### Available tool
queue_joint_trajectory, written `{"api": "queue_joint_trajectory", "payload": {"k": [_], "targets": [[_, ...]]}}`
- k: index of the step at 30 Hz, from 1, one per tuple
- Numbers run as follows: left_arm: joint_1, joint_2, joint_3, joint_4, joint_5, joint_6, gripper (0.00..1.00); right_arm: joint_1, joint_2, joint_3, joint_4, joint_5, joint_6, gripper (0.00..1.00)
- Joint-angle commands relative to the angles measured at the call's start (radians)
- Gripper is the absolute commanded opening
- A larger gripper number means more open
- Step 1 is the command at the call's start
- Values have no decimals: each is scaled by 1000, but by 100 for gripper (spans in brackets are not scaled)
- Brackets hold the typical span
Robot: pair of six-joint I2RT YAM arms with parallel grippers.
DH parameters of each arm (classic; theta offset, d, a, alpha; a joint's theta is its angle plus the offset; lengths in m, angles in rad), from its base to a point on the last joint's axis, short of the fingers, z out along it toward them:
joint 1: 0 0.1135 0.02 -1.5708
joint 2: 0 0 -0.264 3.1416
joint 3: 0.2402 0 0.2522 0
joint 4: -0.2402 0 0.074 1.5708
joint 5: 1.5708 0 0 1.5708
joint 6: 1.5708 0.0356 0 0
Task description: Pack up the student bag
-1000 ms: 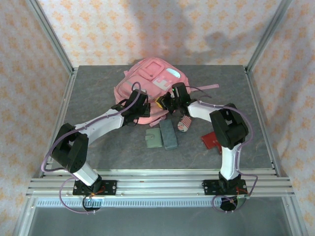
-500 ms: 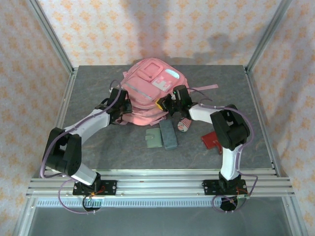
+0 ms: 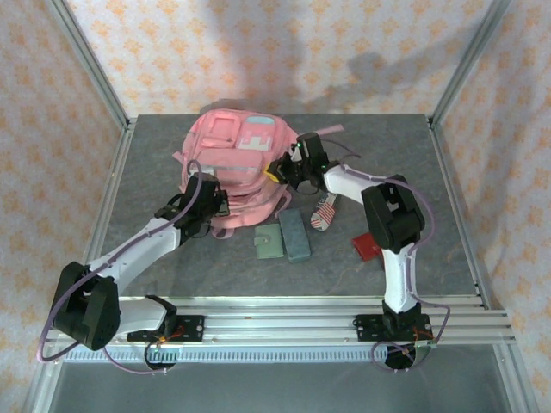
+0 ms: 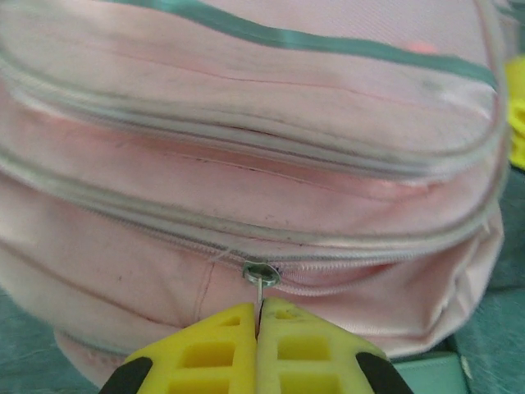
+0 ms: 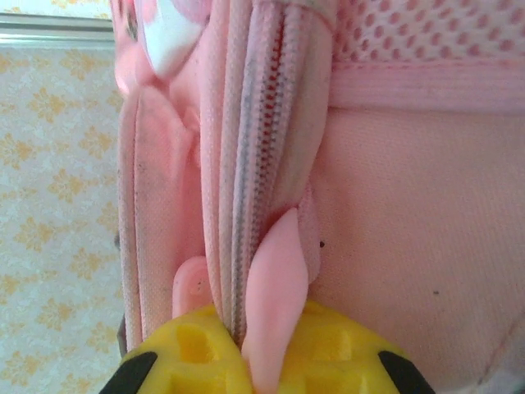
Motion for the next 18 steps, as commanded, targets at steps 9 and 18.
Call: {"api": "queue_joint_trajectory", "payload": {"k": [9, 18], "targets": [[-83, 161, 109, 106, 43, -57, 0, -52, -26, 69, -7, 78, 8, 34], [-94, 205, 136, 119, 50, -53, 0, 38, -127, -168, 250, 18, 147, 35]]}}
